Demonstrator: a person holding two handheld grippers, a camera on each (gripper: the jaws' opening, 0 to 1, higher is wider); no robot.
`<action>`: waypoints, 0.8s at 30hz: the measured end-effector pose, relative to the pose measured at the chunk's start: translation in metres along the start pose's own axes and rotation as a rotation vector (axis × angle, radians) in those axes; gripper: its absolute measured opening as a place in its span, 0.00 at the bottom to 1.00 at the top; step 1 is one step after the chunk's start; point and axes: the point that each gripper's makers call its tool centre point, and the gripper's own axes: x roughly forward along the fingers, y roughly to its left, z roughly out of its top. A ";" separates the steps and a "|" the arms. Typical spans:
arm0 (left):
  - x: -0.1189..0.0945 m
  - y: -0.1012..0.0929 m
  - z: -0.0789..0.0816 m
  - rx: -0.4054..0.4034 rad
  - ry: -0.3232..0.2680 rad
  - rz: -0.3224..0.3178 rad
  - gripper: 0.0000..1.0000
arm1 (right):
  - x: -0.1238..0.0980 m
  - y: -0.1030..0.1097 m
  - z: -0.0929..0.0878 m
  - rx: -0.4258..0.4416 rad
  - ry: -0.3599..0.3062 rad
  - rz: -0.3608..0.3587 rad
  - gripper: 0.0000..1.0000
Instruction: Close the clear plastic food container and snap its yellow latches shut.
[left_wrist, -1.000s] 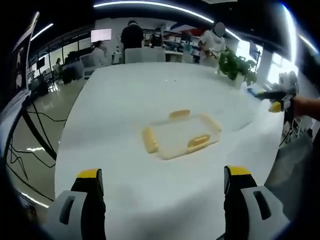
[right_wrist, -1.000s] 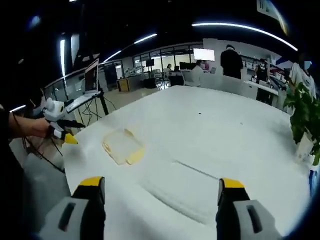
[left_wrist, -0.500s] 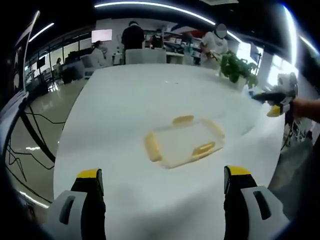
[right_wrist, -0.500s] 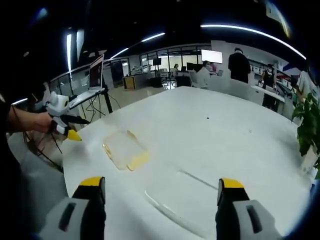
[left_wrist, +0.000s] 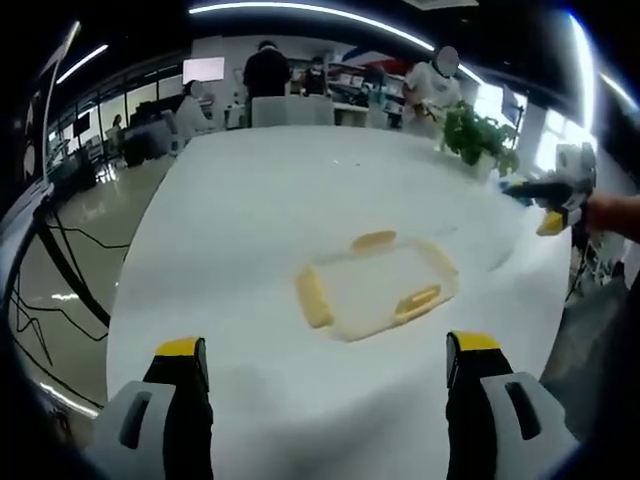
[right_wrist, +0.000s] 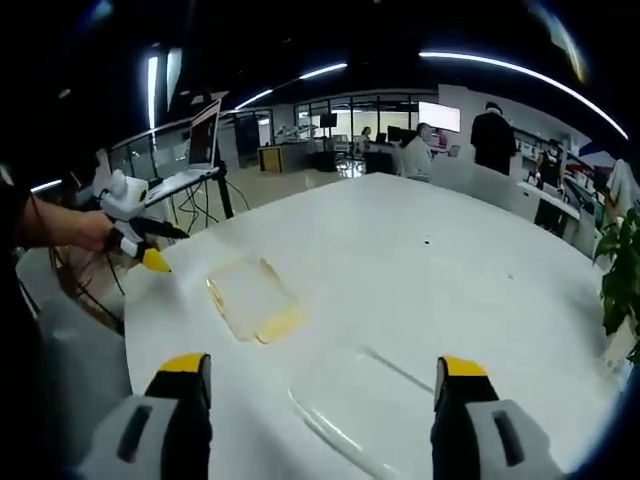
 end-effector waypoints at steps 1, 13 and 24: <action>0.001 0.001 -0.001 0.001 0.002 0.000 0.98 | 0.001 0.000 0.001 -0.002 0.000 0.003 0.94; 0.003 0.006 -0.001 0.036 0.002 -0.009 0.96 | 0.010 0.002 0.012 -0.070 0.000 0.040 0.94; 0.006 0.015 -0.007 0.071 0.036 -0.023 0.97 | 0.022 0.008 0.012 -0.166 0.029 0.097 0.93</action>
